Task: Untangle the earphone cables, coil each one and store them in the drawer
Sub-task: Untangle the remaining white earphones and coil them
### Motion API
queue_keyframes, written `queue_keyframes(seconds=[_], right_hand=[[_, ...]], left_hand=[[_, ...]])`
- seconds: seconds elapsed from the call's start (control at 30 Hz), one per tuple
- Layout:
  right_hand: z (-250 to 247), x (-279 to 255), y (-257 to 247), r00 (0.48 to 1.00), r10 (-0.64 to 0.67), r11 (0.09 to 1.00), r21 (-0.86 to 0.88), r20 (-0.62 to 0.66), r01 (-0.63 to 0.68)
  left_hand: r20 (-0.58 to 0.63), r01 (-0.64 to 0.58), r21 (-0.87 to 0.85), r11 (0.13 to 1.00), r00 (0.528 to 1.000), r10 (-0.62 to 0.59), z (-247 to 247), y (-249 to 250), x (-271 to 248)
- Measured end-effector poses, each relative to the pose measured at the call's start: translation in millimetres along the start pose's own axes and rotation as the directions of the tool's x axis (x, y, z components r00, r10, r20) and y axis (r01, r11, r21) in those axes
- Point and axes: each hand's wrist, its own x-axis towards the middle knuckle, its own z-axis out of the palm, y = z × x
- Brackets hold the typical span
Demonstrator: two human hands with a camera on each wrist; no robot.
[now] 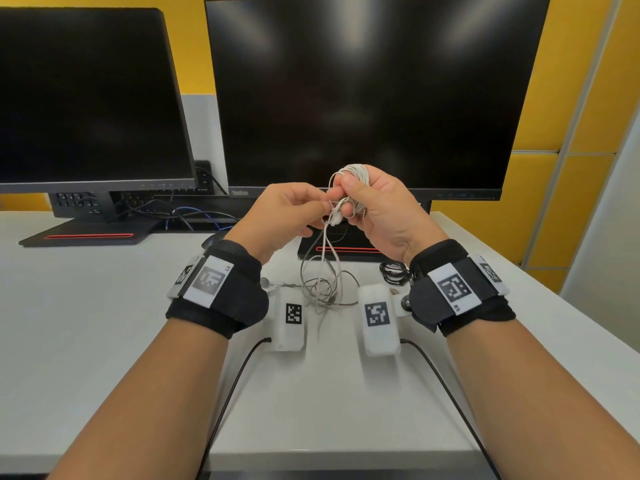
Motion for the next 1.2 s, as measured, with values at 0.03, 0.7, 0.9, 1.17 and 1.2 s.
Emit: queue_keyframes(seconds=[0.03,0.7,0.9,1.17,1.2], right_hand=[[0.1,0.1,0.3,1.0,-0.003,1.0,-0.006,-0.006,0.003],[1.2,3.3,2.0,0.999,-0.045,0.981,0.186,-0.015,0.047],[2.1,2.3,0.3,0.999,-0.023,0.983,0.18,-0.031,0.028],[0.4,5.7,5.5,0.987,0.016,0.991,-0.131,-0.16,-0.038],[0.9,6.0,6.3,0.986,0.019,0.989,-0.143,-0.164,-0.042]], left_hand=[[0.003,-0.002,-0.008,1.0,1.0,0.002,0.0,-0.1,0.3],[-0.033,-0.059,-0.114,0.992,0.998,0.056,2.4,4.3,-4.3],[-0.061,-0.086,-0.133,0.987,0.995,0.079,3.6,4.3,-3.8],[-0.234,-0.218,-0.237,0.947,0.959,0.162,-5.1,-0.1,0.7],[-0.195,-0.241,-0.274,0.931,0.962,0.191,-5.9,0.9,-0.2]])
